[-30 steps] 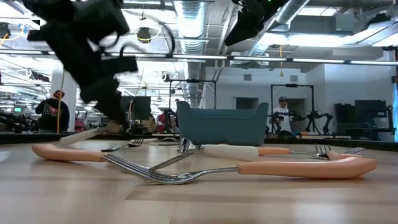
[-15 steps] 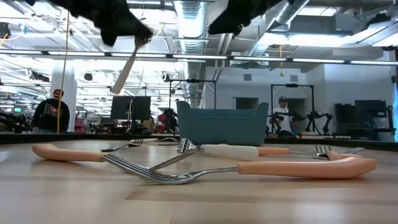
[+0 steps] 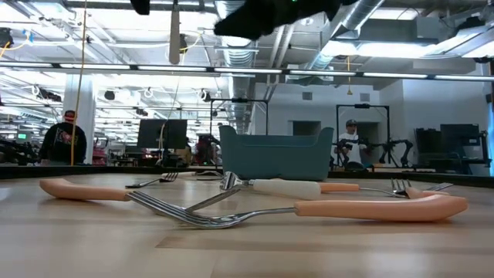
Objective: Sort silverware by color (type)
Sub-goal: Put the white fork into the green blue bin
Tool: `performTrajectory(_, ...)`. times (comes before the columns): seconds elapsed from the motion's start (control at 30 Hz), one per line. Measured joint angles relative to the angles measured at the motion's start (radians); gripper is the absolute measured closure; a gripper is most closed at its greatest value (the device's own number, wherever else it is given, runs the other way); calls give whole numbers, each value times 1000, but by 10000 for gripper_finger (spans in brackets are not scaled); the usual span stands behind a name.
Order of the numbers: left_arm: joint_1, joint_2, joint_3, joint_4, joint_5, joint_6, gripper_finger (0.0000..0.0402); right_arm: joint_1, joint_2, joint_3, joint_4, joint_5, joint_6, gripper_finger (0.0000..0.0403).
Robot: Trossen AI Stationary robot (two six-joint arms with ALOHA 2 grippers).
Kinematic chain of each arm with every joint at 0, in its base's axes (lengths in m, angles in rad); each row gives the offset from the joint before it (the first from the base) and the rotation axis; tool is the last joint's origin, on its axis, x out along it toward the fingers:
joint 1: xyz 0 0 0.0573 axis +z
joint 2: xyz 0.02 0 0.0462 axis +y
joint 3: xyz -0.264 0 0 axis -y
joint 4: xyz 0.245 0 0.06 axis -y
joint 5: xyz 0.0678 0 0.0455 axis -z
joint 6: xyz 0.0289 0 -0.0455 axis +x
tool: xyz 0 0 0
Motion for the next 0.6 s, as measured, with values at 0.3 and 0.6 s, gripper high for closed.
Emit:
performTrajectory(0.3, 0, 35, 0, 38, 8, 13, 401, 45, 80, 2, 301, 3, -12, 135)
performTrajectory(0.6, 2, 41, 0, 72, 29, 23, 401, 56, 113, 1, 363, 4, 6, 132)
